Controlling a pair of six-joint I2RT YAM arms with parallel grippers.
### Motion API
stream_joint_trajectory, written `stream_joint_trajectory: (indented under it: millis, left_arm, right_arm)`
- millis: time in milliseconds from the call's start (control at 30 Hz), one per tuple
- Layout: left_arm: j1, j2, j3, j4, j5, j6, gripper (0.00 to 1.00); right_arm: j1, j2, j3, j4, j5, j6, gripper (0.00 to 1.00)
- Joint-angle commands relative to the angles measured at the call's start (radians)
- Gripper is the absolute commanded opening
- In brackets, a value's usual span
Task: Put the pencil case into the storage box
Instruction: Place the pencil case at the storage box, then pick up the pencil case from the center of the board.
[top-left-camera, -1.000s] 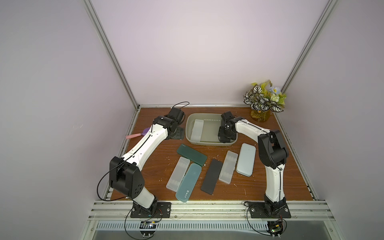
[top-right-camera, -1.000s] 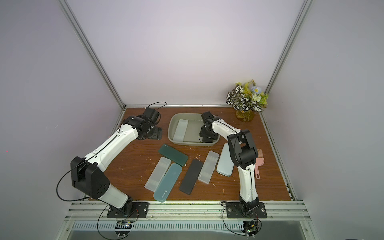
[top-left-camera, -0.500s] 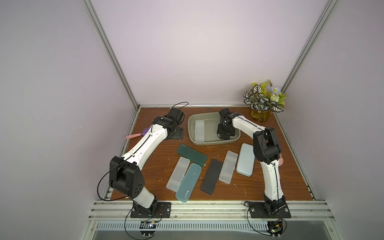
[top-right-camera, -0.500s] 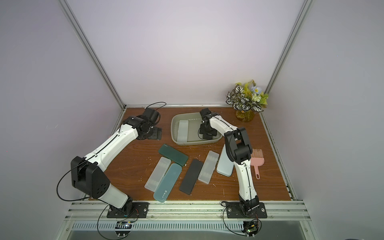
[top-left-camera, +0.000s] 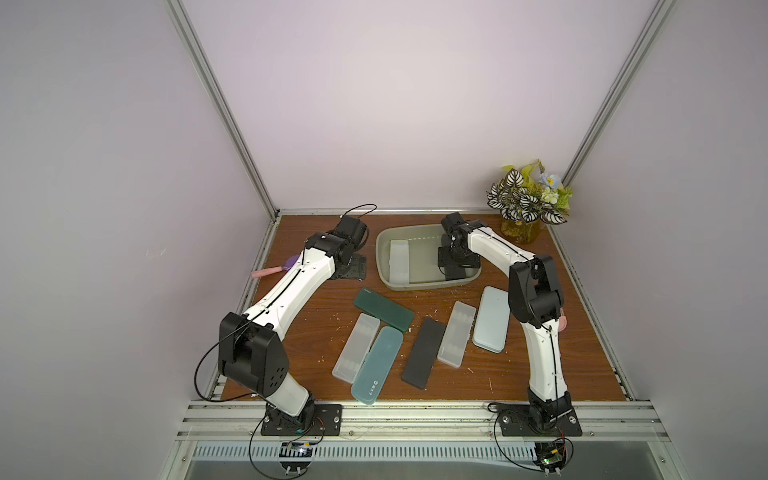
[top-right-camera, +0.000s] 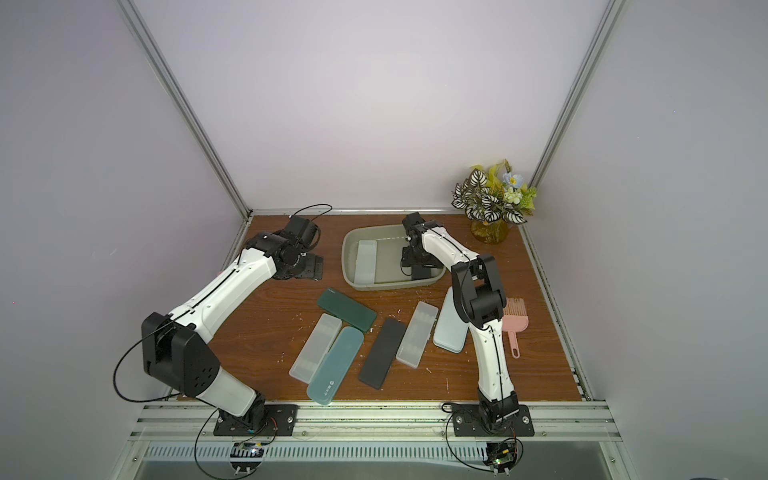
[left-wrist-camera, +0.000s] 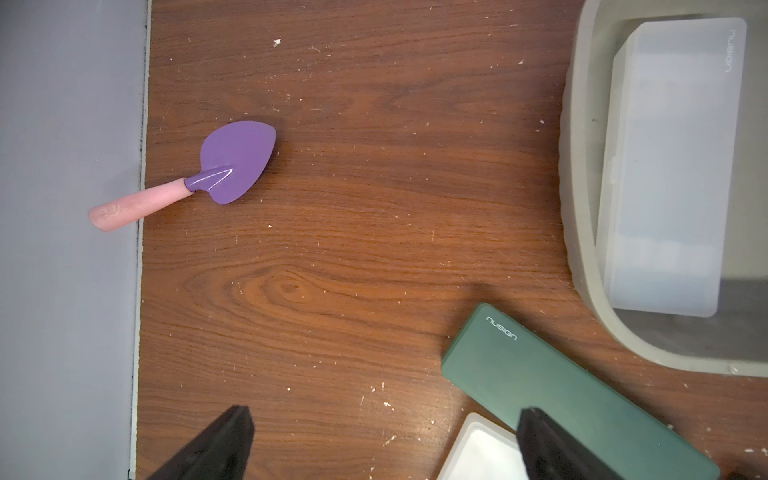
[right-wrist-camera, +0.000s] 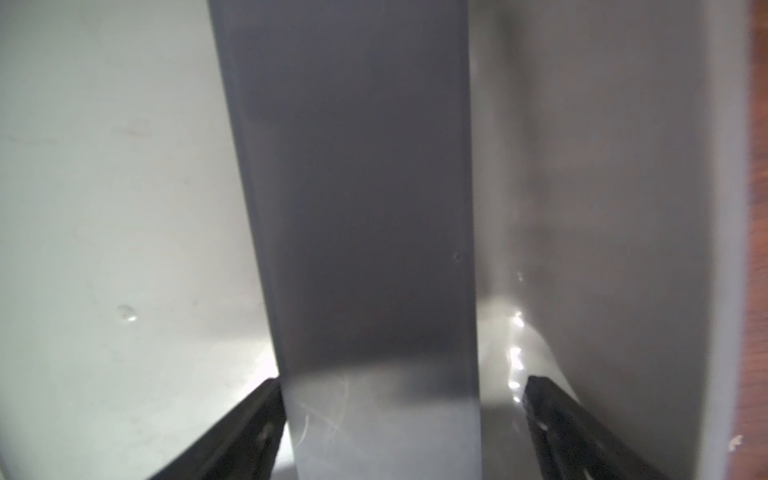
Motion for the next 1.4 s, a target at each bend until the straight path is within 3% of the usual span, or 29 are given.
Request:
stream_joint_trajectory:
  millis: [0, 233, 433, 800, 1000, 1367]
  left_arm:
    - [0.010, -0.008, 0.004, -0.004, 0.009, 0.011, 1.00]
    - [0.011, -0.031, -0.010, -0.006, 0.023, 0.009, 1.00]
    - [0.002, -0.078, -0.087, -0.007, 0.101, -0.008, 0.99]
    - [-0.221, -0.113, -0.312, -0.011, 0.138, -0.167, 0.98]
    - [-0.281, -0.121, -0.433, -0.011, 0.166, -0.232, 0.98]
    - [-0.306, -0.142, -0.469, -0.007, 0.190, -0.230, 1.00]
  right_arm:
    - [-0.002, -0.084, 0.060, -0.054, 0.059, -0.026, 0.96]
    - [-0.002, -0.160, 0.063, -0.081, 0.087, -0.041, 0.97]
    - [0.007, -0.381, -0.114, -0.008, 0.033, -0.034, 0.97]
    - [0.029, -0.786, -0.559, 0.096, -0.078, -0.009, 0.97]
    - [0.033, -0.878, -0.665, 0.099, -0.114, 0.000, 0.97]
    - [0.034, -0.925, -0.718, 0.112, -0.140, 0.005, 0.97]
